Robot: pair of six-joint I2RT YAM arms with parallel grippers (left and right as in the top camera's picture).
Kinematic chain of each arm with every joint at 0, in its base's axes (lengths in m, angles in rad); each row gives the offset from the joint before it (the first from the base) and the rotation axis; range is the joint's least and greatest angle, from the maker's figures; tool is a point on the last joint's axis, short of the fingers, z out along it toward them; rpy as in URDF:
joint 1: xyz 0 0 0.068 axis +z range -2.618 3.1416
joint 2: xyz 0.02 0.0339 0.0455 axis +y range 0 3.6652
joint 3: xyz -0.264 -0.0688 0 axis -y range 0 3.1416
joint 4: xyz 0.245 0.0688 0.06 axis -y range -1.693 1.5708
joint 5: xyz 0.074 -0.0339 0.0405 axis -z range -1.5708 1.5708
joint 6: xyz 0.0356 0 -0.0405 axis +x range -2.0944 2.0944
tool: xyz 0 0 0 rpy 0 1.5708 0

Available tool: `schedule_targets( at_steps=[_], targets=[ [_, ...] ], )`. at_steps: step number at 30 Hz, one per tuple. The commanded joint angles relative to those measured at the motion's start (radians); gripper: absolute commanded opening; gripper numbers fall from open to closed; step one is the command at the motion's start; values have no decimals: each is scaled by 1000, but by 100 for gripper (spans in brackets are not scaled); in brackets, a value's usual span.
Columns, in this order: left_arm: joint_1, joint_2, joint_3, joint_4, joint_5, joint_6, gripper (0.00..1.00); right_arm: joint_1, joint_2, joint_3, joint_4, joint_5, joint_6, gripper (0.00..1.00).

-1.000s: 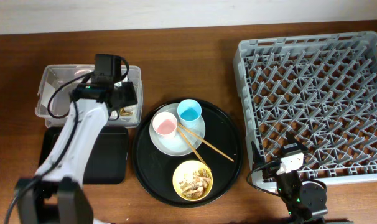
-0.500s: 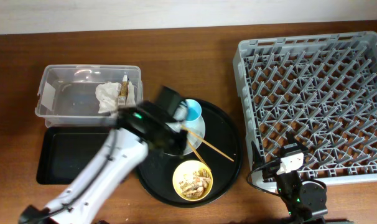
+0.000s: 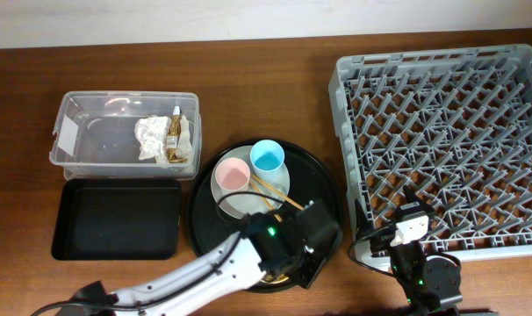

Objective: Sort waste into correct bins and load items into the dishwasher rack
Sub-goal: 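Grasp the rim of the yellow bowl with the left gripper and lift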

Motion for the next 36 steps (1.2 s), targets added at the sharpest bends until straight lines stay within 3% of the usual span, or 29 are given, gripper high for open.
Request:
schedule_targets(
  at_steps=[1,18,19,25,36],
  targets=[
    [-40,29,-26,1,-57,-70,30,2,-7,-5,-5,12,9,99],
    [-36,171,-26,36,-194,-99,30,2,-7,-5,-5,12,9,99],
    [-36,173,-26,38,-194,-99,23,2,-7,-5,-5,12,9,99],
    [-37,174,-26,36,-193,-99,18,2,-7,-5,-5,12,9,99],
    [-37,179,-26,32,-192,-101,17,2,-7,-5,-5,12,9,99]
  ],
)
